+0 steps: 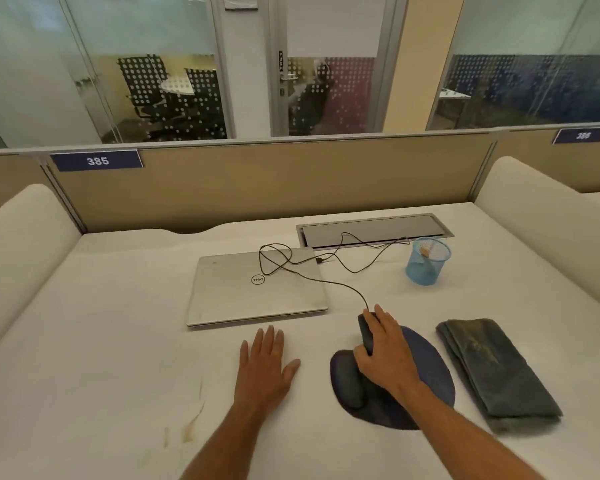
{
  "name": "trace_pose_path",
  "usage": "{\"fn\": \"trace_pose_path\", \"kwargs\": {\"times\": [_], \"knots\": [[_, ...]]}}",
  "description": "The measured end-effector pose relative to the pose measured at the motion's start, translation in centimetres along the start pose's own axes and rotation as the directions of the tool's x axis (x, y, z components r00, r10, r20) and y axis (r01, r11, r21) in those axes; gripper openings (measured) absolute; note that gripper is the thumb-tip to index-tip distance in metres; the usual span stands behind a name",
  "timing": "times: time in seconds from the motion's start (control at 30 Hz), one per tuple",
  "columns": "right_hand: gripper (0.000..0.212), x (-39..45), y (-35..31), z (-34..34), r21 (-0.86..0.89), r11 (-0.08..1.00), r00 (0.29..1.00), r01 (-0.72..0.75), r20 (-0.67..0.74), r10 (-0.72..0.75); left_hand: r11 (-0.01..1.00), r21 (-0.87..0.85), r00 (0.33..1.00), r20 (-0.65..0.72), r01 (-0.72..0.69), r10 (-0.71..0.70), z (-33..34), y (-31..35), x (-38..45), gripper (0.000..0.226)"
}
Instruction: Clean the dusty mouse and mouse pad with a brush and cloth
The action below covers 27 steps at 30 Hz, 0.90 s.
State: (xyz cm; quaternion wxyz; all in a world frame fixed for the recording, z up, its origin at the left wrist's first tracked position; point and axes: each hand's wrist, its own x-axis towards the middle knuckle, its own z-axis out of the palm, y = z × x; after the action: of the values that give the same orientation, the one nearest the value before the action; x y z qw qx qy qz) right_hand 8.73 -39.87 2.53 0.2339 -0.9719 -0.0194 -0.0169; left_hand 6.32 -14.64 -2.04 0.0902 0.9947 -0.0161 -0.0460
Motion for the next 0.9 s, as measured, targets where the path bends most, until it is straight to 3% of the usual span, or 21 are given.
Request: {"fn": "trace_pose_path", "kwargs": {"times": [0.23,0.5,0.9], "knots": [[0.073,-1.0,5.1,-1.1,0.032,0.996,0.996,-0.085,0.037,0.084,1.0,0.028,0.998,-0.056,-0.001,0.002,1.3,0.4,-0.3,0.071],[0.073,-1.6,7.5,-0.6,0.016,1.0,0.999,-0.011,0.046,0.01,1.0,0.013,0.997,-0.083,-0.001,0.002,1.6,0.4,-0.2,0.072],[0.073,-1.3,8.1,-0.2,-0.165,0.986,0.999,0.035,0.033,-0.03,1.0,0.006,0.998,-0.067,0.007,-0.006,1.5,0.3,-0.2,0.073]]}}
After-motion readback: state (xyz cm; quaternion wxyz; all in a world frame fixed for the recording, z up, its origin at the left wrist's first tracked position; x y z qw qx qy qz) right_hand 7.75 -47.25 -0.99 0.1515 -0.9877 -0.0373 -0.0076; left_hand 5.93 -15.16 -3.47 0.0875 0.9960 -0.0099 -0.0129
